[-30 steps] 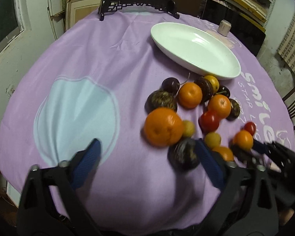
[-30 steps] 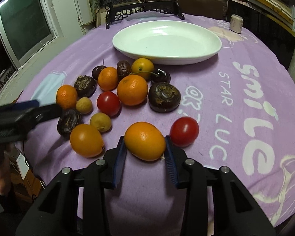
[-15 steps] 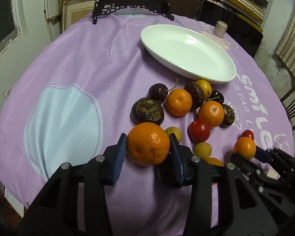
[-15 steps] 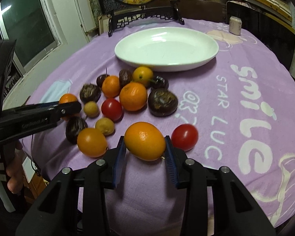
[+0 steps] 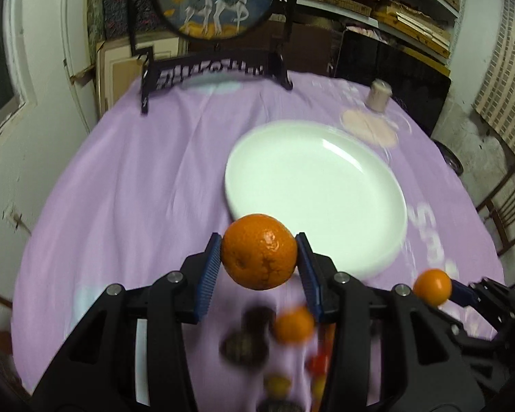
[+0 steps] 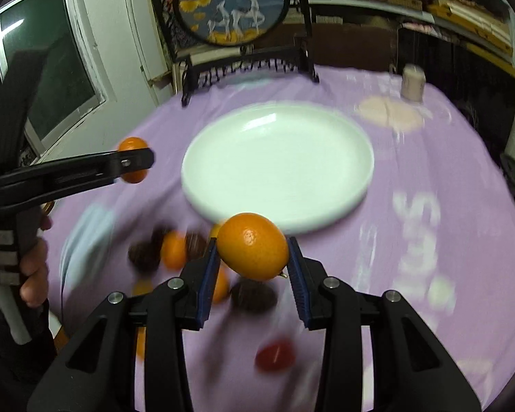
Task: Organize fruits
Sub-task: 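Carry both oranges over the white plate and open both tools to drop them, then grasp a dark brown round fruit with the right tool while the left tool grasps an orange, then carry both fruits over the white plate and open both tools to release them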
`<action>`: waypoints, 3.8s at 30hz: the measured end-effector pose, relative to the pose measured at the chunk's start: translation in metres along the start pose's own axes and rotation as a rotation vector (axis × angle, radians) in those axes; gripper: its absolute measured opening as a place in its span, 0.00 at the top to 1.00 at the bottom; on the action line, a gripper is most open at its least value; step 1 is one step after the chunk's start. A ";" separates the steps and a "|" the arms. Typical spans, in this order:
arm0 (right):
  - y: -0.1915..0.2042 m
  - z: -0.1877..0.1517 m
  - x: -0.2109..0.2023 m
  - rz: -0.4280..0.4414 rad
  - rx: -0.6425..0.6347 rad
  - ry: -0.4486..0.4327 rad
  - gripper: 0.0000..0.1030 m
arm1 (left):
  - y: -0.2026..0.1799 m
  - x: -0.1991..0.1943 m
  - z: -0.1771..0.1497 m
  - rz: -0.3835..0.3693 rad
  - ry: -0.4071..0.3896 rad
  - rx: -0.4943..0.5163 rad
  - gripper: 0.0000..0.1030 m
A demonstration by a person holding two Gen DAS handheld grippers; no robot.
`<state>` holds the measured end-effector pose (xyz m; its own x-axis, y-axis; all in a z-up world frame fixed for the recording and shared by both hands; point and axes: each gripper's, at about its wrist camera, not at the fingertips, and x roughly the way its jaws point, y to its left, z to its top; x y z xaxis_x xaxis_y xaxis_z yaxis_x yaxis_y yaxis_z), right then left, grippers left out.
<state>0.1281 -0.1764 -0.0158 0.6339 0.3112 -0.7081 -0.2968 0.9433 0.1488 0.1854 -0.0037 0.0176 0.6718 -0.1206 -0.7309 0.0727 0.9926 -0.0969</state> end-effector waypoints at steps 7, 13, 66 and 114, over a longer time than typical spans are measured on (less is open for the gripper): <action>-0.032 0.096 0.096 -0.055 -0.021 0.069 0.62 | -0.011 0.092 0.091 -0.044 0.060 -0.033 0.57; -0.060 0.114 0.154 -0.047 0.020 0.150 0.62 | -0.011 0.142 0.096 -0.053 0.131 -0.044 0.57; 0.003 -0.058 0.008 -0.095 -0.067 0.069 0.59 | 0.019 -0.074 -0.154 -0.091 0.053 0.102 0.13; -0.014 -0.001 -0.006 -0.062 -0.020 0.002 0.59 | -0.024 -0.001 -0.018 -0.090 0.013 0.111 0.65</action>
<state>0.1276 -0.1920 -0.0142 0.6501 0.2518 -0.7169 -0.2714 0.9582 0.0904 0.1698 -0.0276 0.0091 0.6496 -0.2082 -0.7312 0.2135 0.9730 -0.0875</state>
